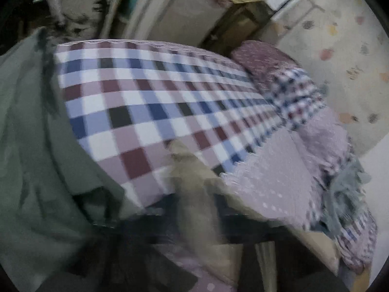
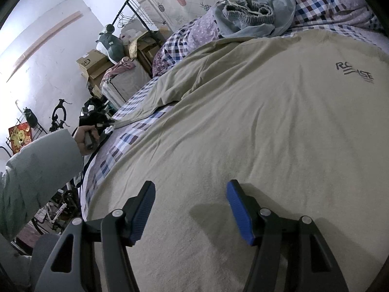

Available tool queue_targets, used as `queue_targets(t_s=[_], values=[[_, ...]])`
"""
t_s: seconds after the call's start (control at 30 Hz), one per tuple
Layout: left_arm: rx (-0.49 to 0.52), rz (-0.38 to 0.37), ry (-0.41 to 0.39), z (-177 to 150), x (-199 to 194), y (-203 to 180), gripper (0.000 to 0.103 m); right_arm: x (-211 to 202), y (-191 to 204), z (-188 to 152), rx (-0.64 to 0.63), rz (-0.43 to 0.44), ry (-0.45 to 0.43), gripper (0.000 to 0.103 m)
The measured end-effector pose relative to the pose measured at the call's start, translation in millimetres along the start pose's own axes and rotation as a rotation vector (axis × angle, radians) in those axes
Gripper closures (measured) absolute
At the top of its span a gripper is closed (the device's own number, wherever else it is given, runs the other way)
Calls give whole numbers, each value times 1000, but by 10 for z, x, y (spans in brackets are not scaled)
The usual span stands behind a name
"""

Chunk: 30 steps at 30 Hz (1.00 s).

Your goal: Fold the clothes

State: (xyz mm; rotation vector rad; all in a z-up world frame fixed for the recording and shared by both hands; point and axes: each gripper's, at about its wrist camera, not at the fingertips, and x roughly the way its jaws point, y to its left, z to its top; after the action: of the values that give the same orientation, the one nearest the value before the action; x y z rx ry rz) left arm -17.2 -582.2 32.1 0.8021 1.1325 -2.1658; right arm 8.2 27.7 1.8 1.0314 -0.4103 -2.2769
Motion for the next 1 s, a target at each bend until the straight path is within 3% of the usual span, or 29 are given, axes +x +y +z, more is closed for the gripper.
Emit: queue_targets(t_s=[0.13, 0.23, 0.4, 0.53, 0.67, 0.8, 0.9, 1.0], values=[[-1, -20, -123, 66, -287, -165, 100, -6, -1, 5, -1, 0, 2, 38], [7, -78, -183, 144, -579, -433, 100, -8, 7, 9, -4, -4, 3, 38], [78, -194, -241, 190, -1192, -1203, 100, -20, 5, 18, -2, -7, 0, 38], [182, -289, -264, -18, -1649, -2026, 100, -116, -16, 54, 30, -13, -22, 38], [333, -395, -241, -559, -2017, -2997, 100, -381, -62, 164, 66, -14, -80, 38], [473, -479, -169, -1343, -2196, -3811, 100, -886, -198, 409, 100, -48, -177, 38], [596, -508, -104, -2042, -2141, -4401, 100, -1398, -446, 610, 123, -138, -243, 38], [738, -529, -45, -2857, -2000, -4935, 100, -1954, -915, 650, 231, -312, -326, 37]])
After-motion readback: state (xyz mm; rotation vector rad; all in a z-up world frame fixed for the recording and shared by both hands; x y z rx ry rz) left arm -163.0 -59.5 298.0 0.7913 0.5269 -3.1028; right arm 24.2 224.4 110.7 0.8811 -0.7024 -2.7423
